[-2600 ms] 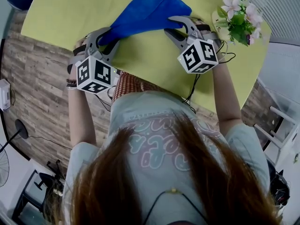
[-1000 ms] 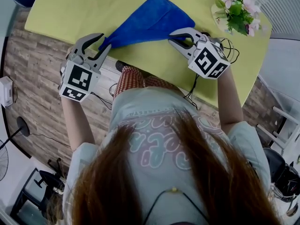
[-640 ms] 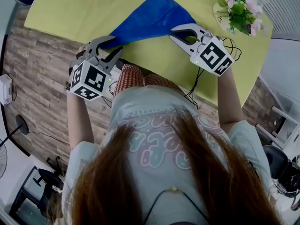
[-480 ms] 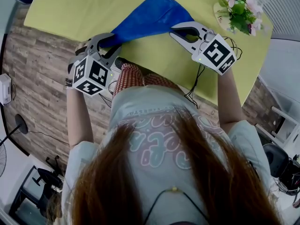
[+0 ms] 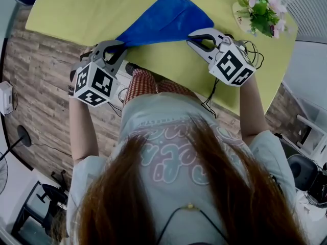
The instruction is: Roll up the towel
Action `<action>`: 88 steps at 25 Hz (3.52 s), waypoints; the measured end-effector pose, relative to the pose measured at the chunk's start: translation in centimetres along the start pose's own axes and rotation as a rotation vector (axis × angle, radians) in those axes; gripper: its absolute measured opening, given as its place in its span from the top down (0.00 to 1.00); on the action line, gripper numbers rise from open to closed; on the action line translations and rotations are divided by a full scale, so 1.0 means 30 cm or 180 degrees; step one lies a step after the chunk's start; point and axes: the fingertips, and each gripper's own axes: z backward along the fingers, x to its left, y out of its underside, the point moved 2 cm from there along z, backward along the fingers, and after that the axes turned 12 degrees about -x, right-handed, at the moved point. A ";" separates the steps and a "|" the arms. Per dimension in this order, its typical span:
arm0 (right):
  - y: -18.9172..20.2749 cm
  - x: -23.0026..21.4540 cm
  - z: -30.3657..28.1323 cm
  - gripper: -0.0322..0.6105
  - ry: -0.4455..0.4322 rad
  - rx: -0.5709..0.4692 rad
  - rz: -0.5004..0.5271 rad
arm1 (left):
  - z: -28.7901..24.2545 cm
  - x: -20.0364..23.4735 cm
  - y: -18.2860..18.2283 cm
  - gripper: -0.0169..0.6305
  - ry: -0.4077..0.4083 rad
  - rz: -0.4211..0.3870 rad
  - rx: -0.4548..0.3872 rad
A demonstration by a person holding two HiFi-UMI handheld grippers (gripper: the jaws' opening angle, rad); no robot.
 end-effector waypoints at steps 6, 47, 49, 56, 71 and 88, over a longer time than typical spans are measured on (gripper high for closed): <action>0.018 0.056 0.007 0.92 -0.0428 0.0100 -0.0419 | 0.016 -0.019 -0.008 0.92 0.0414 0.0275 0.0161; -0.054 -0.114 0.071 0.76 0.0817 -0.0451 -0.0137 | 0.078 0.225 -0.119 0.81 -0.0515 0.0634 -0.0936; -0.078 -0.081 0.031 0.76 0.0703 -0.0339 0.0121 | 0.039 0.177 -0.140 0.80 -0.0519 0.0259 -0.0809; -0.030 0.000 -0.072 0.73 0.0512 0.0069 0.0516 | -0.084 0.051 -0.111 0.70 -0.0510 -0.0359 -0.0476; 0.045 -0.034 -0.042 0.79 0.0567 0.0199 0.0525 | -0.062 0.021 -0.051 0.70 -0.0167 -0.0637 -0.0079; 0.015 0.076 0.008 0.92 0.0254 0.0073 0.0309 | -0.006 -0.057 -0.026 0.90 0.0035 -0.0346 -0.0005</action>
